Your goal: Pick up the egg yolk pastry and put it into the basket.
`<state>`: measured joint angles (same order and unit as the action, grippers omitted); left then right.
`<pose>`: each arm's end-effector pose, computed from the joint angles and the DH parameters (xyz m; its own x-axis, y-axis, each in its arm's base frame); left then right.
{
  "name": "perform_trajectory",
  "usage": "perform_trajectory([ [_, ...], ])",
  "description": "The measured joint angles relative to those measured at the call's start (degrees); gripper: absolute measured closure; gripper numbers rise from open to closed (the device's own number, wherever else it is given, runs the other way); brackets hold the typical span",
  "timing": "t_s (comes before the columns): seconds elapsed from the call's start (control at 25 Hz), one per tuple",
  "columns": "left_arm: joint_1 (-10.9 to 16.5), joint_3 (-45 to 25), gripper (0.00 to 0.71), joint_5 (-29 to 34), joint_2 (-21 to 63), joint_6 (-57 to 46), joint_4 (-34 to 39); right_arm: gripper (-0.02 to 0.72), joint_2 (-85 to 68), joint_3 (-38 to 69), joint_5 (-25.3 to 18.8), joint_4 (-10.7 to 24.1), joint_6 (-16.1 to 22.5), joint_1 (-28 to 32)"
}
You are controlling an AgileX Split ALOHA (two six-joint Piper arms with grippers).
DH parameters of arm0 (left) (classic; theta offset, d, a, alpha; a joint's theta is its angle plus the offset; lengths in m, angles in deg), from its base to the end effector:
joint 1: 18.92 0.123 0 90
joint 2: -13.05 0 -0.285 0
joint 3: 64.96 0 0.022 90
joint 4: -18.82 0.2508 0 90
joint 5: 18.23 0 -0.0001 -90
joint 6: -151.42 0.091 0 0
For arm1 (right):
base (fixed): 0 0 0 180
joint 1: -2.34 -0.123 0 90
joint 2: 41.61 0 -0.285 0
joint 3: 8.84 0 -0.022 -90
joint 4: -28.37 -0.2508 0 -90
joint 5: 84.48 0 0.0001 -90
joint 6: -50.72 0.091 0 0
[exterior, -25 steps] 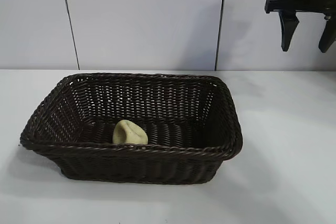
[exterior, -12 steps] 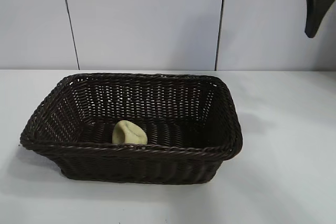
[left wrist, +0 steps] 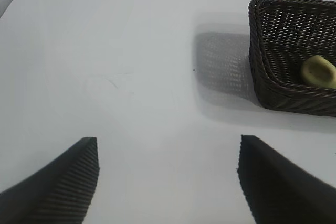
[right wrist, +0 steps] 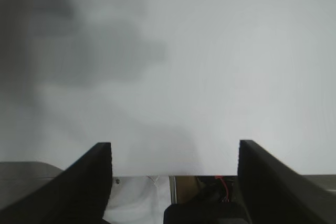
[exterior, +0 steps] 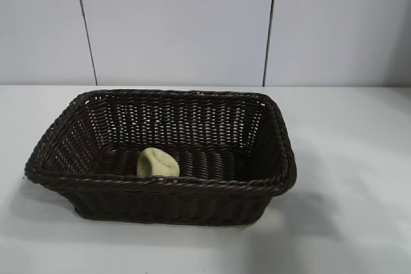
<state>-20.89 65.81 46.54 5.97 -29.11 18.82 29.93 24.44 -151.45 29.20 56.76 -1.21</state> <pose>-0.0085 0.0003 0.2685 -0.5162 0.0085 -0.8564 0.0296 0.9995 -0.0079 0.1705 0.0094 0.2604 -0.9889 0.0384 -0.1434 0.0387 0.9993 0.0011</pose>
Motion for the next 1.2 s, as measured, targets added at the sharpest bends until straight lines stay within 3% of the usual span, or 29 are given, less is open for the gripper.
perform_trajectory([
  [0.32, 0.0, 0.0, 0.17, 0.0, 0.0, 0.0, 0.0, 0.209, -20.3, 16.6, 6.1, -0.1, -0.1, 0.0],
  [1.2, 0.0, 0.0, 0.17, 0.0, 0.0, 0.0, 0.0, 0.209, -63.0, 16.8, 5.9, -0.2, -0.2, 0.0],
])
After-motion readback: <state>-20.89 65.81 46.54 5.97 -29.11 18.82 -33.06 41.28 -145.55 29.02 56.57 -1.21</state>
